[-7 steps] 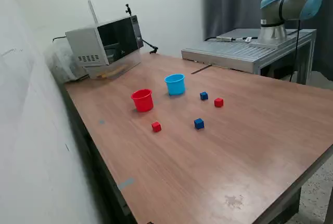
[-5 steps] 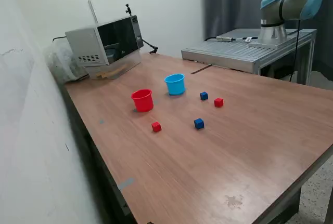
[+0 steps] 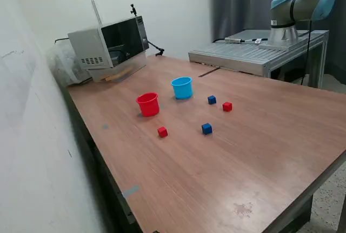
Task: Place red objects in the red bin, and blue objects in the blue bin.
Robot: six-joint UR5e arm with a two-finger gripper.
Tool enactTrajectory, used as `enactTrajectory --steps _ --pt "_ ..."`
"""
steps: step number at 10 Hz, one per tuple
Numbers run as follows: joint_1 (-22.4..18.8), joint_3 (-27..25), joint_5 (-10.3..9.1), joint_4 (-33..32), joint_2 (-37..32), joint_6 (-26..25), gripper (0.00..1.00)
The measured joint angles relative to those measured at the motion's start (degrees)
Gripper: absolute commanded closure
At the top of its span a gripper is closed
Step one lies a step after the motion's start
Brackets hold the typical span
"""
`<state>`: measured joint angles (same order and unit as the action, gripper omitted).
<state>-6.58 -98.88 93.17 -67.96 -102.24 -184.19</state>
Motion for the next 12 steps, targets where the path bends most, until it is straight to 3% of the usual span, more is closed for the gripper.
enactTrajectory --steps 2,7,12 --pt "0.1 0.0 -0.01 -3.0 0.1 -0.1 0.00" --pt "0.4 0.5 -0.04 -18.3 2.5 -0.3 0.00" --pt "1.1 -0.2 -0.09 -37.8 13.5 -3.6 0.00"
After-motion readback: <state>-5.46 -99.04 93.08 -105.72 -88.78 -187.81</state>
